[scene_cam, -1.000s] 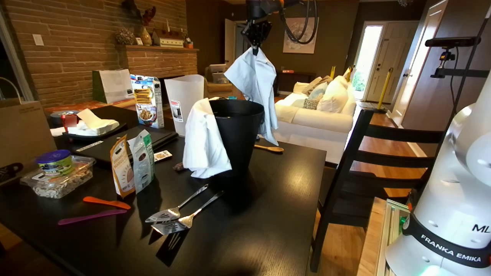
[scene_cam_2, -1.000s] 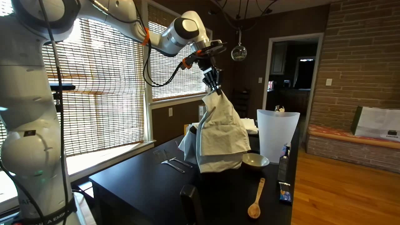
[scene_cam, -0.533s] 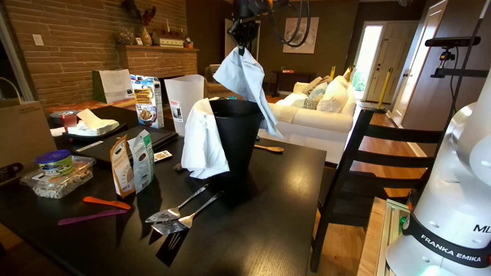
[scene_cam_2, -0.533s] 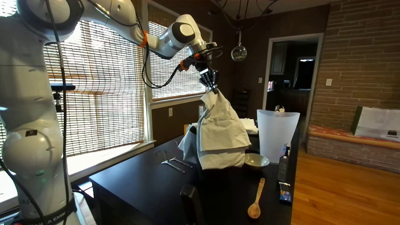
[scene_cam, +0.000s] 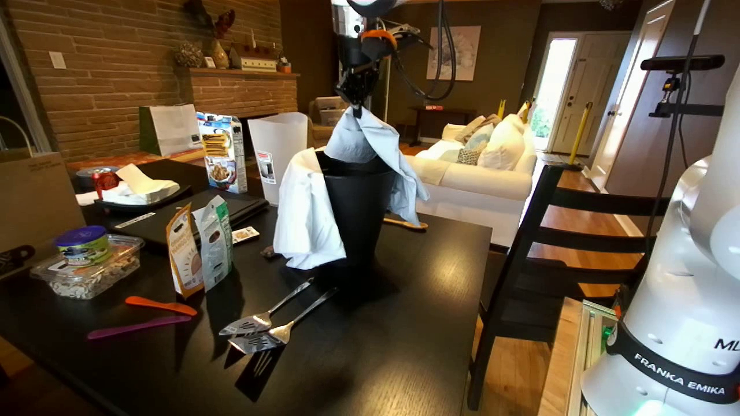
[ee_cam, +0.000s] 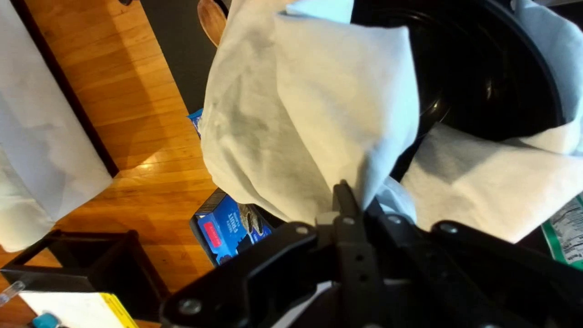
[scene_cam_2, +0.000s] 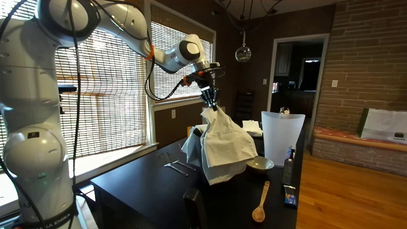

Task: Lift the two towels and put them in the black basin

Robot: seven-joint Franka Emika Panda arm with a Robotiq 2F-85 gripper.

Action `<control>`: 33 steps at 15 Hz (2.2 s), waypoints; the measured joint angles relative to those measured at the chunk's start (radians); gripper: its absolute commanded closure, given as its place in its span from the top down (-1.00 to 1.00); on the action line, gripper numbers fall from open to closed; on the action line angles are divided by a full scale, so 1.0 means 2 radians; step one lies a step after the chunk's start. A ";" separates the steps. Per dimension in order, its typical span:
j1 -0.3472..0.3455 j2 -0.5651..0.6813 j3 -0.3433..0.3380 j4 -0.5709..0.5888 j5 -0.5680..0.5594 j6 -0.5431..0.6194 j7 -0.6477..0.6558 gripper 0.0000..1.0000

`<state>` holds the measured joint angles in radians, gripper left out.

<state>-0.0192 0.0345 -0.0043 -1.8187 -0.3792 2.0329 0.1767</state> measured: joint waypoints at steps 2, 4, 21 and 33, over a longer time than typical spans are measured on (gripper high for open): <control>0.000 0.003 0.000 0.000 0.000 0.000 0.000 -0.98; 0.000 0.005 0.000 0.000 0.000 -0.001 -0.001 -0.98; 0.005 0.033 -0.001 -0.006 0.042 -0.009 -0.035 1.00; -0.018 -0.050 -0.031 -0.006 0.065 -0.057 -0.047 1.00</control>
<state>-0.0559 -0.0663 -0.0656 -1.8302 -0.2495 1.9196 0.0823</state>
